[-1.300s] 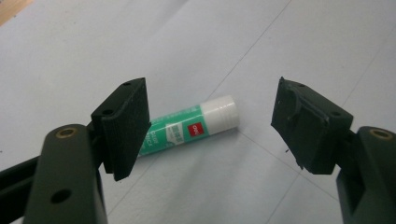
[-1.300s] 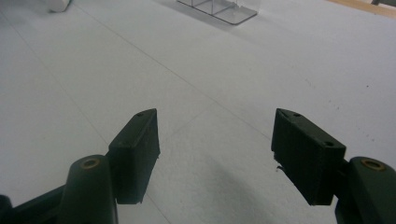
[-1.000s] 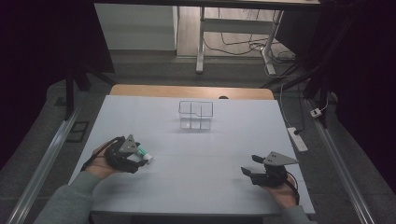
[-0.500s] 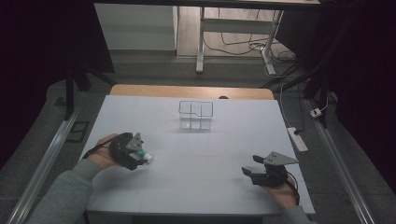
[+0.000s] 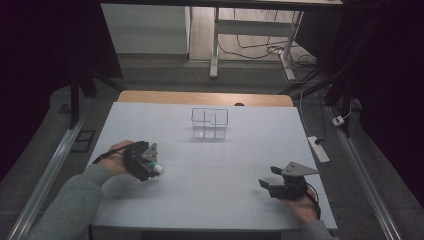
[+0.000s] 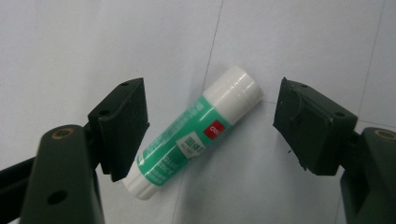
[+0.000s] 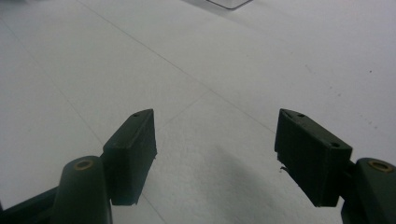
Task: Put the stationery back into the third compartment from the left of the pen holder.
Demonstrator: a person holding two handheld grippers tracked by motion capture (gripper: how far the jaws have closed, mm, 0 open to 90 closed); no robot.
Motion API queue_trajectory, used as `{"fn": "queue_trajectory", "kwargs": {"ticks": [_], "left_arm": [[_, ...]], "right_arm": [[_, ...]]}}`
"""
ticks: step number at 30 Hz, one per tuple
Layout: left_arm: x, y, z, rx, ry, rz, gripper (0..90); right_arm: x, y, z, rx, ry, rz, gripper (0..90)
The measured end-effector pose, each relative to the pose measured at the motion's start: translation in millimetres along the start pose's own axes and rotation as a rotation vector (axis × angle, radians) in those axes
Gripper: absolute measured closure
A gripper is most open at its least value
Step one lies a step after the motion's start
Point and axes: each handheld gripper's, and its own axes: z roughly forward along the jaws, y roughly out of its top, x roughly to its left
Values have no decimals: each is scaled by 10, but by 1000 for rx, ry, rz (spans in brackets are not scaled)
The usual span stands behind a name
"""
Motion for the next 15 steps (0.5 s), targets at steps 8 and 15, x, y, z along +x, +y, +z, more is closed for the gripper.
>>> {"fn": "queue_trajectory", "kwargs": {"ticks": [8,15], "left_arm": [[57,7,80,39,-39,48,267],[70,57,129,58,-61,109,318]], "right_arm": [[-20,-2,9,18,2,0,286],[-29,-7,12,25,23,8,286]]}}
